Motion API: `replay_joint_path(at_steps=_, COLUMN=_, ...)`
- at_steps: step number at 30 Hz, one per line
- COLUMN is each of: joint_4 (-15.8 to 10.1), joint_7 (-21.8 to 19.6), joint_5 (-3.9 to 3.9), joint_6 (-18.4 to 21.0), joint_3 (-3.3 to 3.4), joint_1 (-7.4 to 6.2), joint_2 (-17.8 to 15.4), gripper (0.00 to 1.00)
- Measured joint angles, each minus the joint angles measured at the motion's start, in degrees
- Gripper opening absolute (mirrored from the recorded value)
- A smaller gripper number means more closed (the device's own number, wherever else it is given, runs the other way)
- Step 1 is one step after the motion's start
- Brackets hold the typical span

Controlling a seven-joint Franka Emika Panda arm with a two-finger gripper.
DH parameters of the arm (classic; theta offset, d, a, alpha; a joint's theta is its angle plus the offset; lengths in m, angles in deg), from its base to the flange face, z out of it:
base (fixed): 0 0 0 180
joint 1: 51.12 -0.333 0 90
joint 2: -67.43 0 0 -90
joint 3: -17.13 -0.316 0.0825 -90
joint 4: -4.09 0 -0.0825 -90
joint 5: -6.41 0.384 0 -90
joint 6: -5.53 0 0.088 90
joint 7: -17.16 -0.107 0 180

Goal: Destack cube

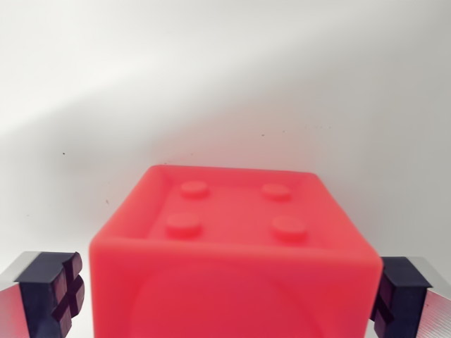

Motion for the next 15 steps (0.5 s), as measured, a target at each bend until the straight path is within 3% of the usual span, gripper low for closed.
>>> replay_joint_path(at_steps=15, joint_4=-0.3, joint_7=0.0, joint_5=-0.01, joint_6=0.7, joint_3=0.23, joint_1=-0.23, joint_2=-1.1, gripper=1.0)
